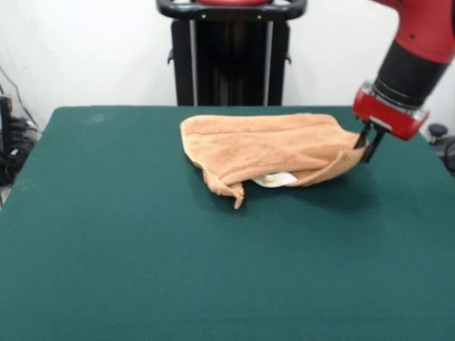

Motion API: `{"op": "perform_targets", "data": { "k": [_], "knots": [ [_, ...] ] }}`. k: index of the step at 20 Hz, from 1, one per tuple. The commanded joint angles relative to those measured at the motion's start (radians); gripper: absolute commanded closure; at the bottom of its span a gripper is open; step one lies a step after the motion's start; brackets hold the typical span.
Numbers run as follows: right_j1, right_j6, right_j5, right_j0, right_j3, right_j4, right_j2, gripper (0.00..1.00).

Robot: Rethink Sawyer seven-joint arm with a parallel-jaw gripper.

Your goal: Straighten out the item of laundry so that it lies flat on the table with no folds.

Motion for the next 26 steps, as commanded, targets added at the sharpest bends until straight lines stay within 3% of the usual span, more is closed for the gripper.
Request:
{"op": "perform_targets", "data": {
  "k": [1,8,11,17,26],
  "knots": [
    [0.117,0.359,0.076,0.033,-0.222,0.014,-0.025,1.00],
    [0.096,0.359,0.013,0.086,-0.208,-0.061,-0.182,1.00],
    [0.117,0.448,-0.065,0.146,-0.159,-0.032,-0.274,1.00],
    [0.242,0.611,-0.144,0.267,-0.087,0.037,-0.471,1.00],
    [0.306,0.697,-0.269,0.350,0.040,0.081,-0.508,1.00]
  ]
}}
